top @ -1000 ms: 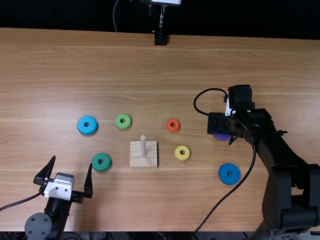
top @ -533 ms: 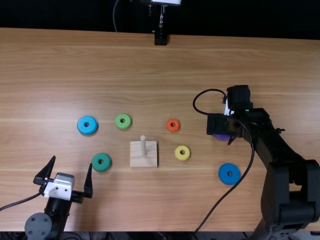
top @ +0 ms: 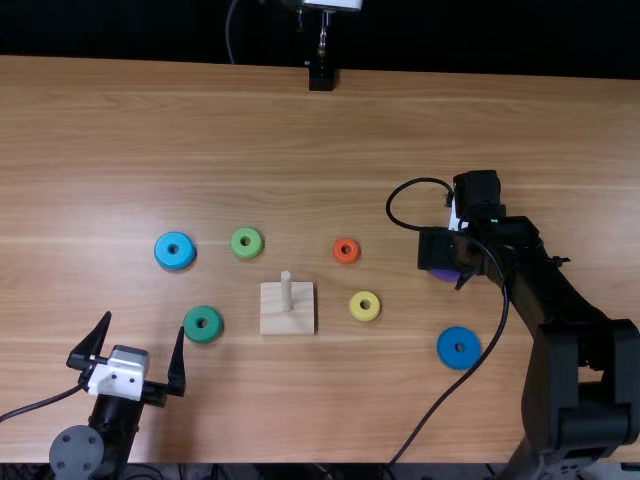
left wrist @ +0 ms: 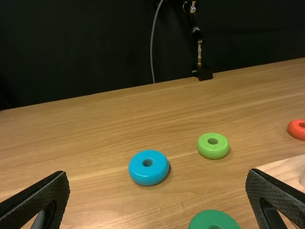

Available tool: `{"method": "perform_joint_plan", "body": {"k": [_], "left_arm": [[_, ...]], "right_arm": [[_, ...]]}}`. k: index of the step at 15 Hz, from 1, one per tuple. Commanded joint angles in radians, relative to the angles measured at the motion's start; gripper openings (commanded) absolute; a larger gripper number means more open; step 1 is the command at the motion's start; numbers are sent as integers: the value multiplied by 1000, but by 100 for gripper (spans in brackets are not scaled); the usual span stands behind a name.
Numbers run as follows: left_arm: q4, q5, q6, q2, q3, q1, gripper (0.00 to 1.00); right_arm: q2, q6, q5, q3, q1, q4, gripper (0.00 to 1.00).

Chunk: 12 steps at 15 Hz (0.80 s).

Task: Build the Hanoi tower: stack the rings onto the peg from bottom to top in this color order: purple, dark blue, light blue, dark green, light green, yellow, orange.

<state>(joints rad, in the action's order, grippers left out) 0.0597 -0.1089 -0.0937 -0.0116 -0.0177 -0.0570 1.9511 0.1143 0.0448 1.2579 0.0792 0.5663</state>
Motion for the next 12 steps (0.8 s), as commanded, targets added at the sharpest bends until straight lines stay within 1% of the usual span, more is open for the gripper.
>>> {"method": "perform_joint_plan", "body": {"k": [1,3,7,9,10,12], "left_arm": [[10,-18,-8,12,18,0,100],[10,-18,-8,12,18,0,100],[10,-18,-8,12,18,0,100],[10,-18,-8,12,18,0,100],[10,-18,-8,12,18,0,100],[10,-18,-8,12,18,0,100]], "right_arm": [[6,5,10,63,25,13,0],[3,-6,9,132,79,158,0],[3,-2,9,354,202,480,0],[3,7,9,472,257,611,0],[3,7,7,538,281,668,0],[3,9,3,649,338,742,0]]}}
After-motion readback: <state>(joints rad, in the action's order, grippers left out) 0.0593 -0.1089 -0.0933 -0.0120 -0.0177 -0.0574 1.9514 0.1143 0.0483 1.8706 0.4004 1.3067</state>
